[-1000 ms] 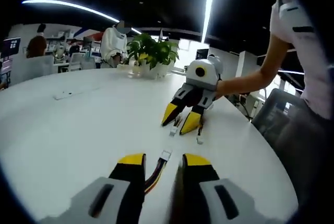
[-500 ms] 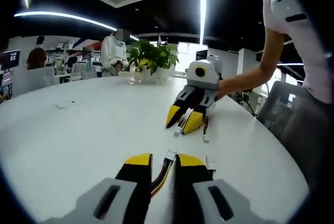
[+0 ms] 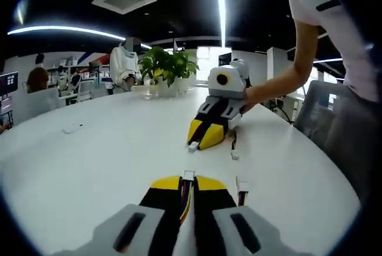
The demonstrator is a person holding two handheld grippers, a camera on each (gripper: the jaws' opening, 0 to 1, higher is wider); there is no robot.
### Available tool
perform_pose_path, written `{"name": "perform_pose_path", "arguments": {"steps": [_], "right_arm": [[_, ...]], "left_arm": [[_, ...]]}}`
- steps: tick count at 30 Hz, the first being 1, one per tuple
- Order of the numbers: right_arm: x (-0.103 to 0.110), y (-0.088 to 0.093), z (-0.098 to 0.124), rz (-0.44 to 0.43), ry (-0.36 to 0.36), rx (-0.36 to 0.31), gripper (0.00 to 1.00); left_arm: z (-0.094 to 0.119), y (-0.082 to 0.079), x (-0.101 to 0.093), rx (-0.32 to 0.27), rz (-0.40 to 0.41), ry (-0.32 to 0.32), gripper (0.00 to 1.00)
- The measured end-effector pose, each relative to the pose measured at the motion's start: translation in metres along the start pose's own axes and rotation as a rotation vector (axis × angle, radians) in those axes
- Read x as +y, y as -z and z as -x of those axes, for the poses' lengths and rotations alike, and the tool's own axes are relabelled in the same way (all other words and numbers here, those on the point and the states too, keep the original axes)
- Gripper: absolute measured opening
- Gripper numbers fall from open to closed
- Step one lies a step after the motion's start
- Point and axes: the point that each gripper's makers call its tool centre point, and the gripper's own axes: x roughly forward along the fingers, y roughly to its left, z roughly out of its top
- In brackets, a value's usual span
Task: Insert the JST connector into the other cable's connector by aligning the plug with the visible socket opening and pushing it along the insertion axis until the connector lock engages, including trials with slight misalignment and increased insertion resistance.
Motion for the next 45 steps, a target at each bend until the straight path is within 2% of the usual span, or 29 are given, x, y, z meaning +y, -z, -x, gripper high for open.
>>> {"name": "perform_pose_path", "arguments": {"steps": [6, 22, 29, 32, 39, 42, 45], "right_arm": [[0.0, 0.0, 0.001, -0.035, -0.012, -0.009, 0.04], [0.006, -0.001, 0.009, 0.013, -0.049, 0.018, 0.03], [0.009, -0.01, 0.01, 0.025, -0.061, -0.004, 0.03], [0.009, -0.014, 0.009, 0.031, -0.066, -0.013, 0.03], [0.019, -0.036, 0.008, 0.063, -0.081, -0.04, 0.03], [0.023, -0.044, 0.009, 0.074, -0.09, -0.046, 0.03], [0.028, -0.047, 0.011, 0.092, -0.098, -0.042, 0.03]], "left_arm": [[0.0, -0.003, -0.003, 0.0, 0.0, -0.002, 0.01], [0.0, -0.001, -0.002, -0.007, -0.001, 0.009, 0.01], [0.001, -0.001, -0.001, 0.001, -0.002, 0.021, 0.01], [0.003, -0.016, -0.001, -0.046, 0.015, 0.016, 0.01], [0.005, -0.037, -0.011, -0.045, -0.042, 0.041, 0.01], [0.005, -0.033, -0.013, -0.006, -0.046, 0.052, 0.01], [0.006, -0.032, -0.015, -0.006, -0.038, 0.061, 0.01]]}}
